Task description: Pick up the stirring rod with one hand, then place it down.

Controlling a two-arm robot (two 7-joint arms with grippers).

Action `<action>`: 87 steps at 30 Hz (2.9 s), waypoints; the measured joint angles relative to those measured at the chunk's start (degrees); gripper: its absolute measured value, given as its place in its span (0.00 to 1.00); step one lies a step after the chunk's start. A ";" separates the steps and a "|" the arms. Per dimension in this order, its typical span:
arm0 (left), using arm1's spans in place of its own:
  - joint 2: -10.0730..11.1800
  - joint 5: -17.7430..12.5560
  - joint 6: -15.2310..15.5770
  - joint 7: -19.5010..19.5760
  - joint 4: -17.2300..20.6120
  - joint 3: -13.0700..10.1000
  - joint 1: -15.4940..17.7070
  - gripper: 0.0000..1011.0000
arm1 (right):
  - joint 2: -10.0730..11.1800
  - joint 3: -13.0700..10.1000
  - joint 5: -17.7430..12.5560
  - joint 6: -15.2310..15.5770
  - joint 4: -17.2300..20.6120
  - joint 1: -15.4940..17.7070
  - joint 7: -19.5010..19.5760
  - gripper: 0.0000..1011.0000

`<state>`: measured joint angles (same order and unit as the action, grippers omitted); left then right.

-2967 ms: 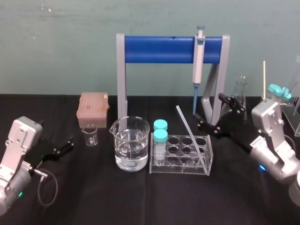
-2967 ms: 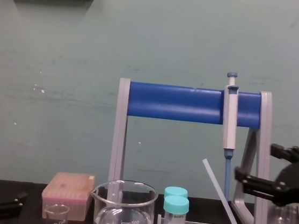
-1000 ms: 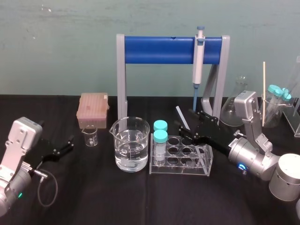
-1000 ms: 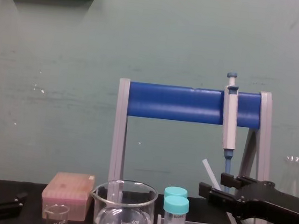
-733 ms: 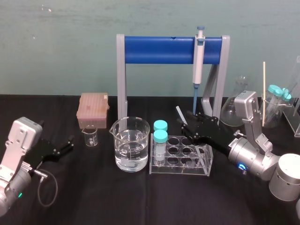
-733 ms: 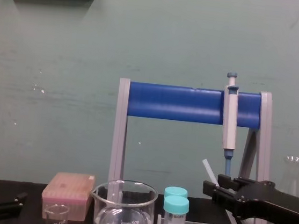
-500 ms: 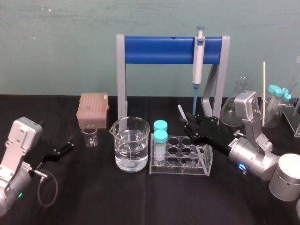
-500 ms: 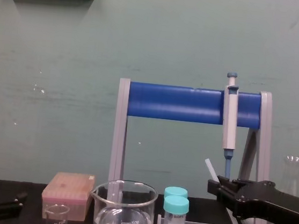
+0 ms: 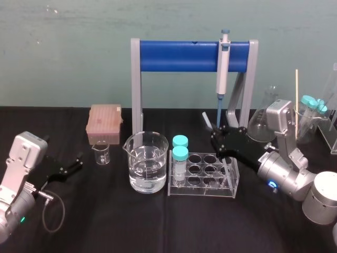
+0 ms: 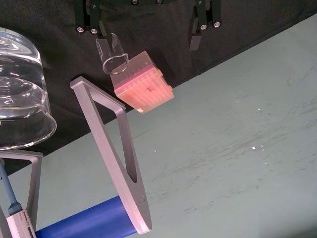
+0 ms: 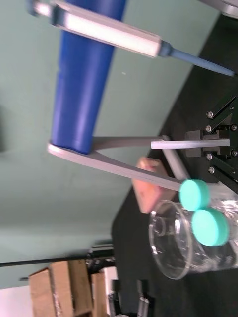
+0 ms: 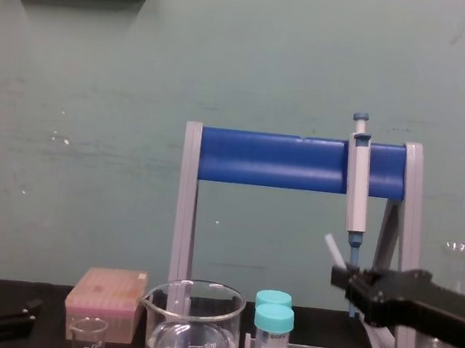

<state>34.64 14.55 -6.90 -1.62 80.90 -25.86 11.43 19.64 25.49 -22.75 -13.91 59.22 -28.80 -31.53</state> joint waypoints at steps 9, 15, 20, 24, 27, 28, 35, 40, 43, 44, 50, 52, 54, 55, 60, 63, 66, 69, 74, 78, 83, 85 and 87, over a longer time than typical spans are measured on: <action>0.00 0.00 0.00 0.00 0.00 0.00 0.00 0.99 | -1.99 -4.27 -1.86 -6.60 3.42 0.63 0.50 0.07; 0.00 0.00 0.00 0.00 0.00 0.00 0.00 0.99 | -4.13 -7.30 -2.19 -16.51 5.46 1.09 0.41 0.07; 0.00 0.00 0.00 0.00 0.00 0.00 0.00 0.99 | -5.17 -8.32 -0.89 -23.66 3.78 1.30 -0.10 0.07; 0.00 0.00 0.00 0.00 0.00 0.00 0.00 0.99 | -5.53 -8.77 -1.66 -28.37 1.44 1.59 -3.21 0.07; 0.00 0.00 0.00 0.00 0.00 0.00 0.00 0.99 | -5.54 -8.98 -2.38 -29.11 0.35 1.91 -4.74 0.07; 0.00 0.00 0.00 0.00 0.00 0.00 0.00 0.99 | -5.54 -9.05 -2.44 -29.11 0.12 2.04 -4.95 0.07; 0.00 0.00 0.00 0.00 0.00 0.00 0.00 0.99 | -5.45 -9.81 -2.31 -26.82 -0.45 3.30 -5.00 0.07; 0.00 0.00 0.00 0.00 0.00 0.00 0.00 0.99 | -5.44 -9.78 -2.30 -26.84 -0.45 3.25 -5.00 0.07; 0.00 0.00 0.00 0.00 0.00 0.00 0.00 0.99 | -5.43 -9.73 -2.29 -26.87 -0.45 3.18 -5.01 0.07; 0.00 0.00 0.00 0.00 0.00 0.00 0.00 0.99 | -5.43 -9.71 -2.29 -26.89 -0.45 3.16 -5.01 0.07; 0.00 0.00 0.00 0.00 0.00 0.00 0.00 0.99 | -5.43 -9.65 -2.25 -27.08 -0.43 3.09 -5.02 0.07; 0.00 0.00 0.00 0.00 0.00 0.00 0.00 0.99 | -5.43 -9.64 -2.25 -27.11 -0.43 3.08 -5.03 0.07; 0.00 0.00 0.00 0.00 0.00 0.00 0.00 0.99 | -5.43 -9.63 -2.25 -27.15 -0.41 3.07 -5.04 0.07; 0.00 0.00 0.00 0.00 0.00 0.00 0.00 0.99 | -5.43 -9.62 -2.25 -27.16 -0.42 3.06 -5.04 0.07; 0.00 0.00 0.00 0.00 0.00 0.00 0.00 0.99 | -5.44 -9.59 -2.25 -27.24 -0.41 3.04 -5.04 0.07; 0.00 0.00 0.00 0.00 0.00 0.00 0.00 0.99 | -5.43 -9.58 -2.25 -27.26 -0.41 3.02 -5.04 0.07; 0.00 0.00 0.00 0.00 0.00 0.00 0.00 0.99 | -5.43 -9.56 -2.26 -27.28 -0.41 3.00 -5.04 0.07; 0.00 0.00 0.00 0.00 0.00 0.00 0.00 0.99 | -5.43 -9.56 -2.26 -27.28 -0.41 2.99 -5.04 0.07; 0.00 0.00 0.00 0.00 0.00 0.00 0.00 0.99 | -5.44 -9.56 -2.26 -27.31 -0.41 2.98 -5.05 0.07; 0.00 0.00 0.00 0.00 0.00 0.00 0.00 0.99 | -5.43 -9.56 -2.26 -27.33 -0.41 2.98 -5.04 0.07; 0.00 0.00 0.00 0.00 0.00 0.00 0.00 0.99 | -5.43 -9.56 -2.26 -27.34 -0.41 2.98 -5.04 0.07; 0.00 0.00 0.00 0.00 0.00 0.00 0.00 0.99 | -5.43 -9.56 -2.26 -27.35 -0.41 2.98 -5.04 0.07; 0.00 0.00 0.00 0.00 0.00 0.00 0.00 0.99 | -5.44 -9.56 -2.26 -27.35 -0.41 2.98 -5.05 0.07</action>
<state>34.64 14.55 -6.91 -1.62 80.90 -25.86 11.43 14.20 15.93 -25.01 -41.26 58.80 -25.82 -36.58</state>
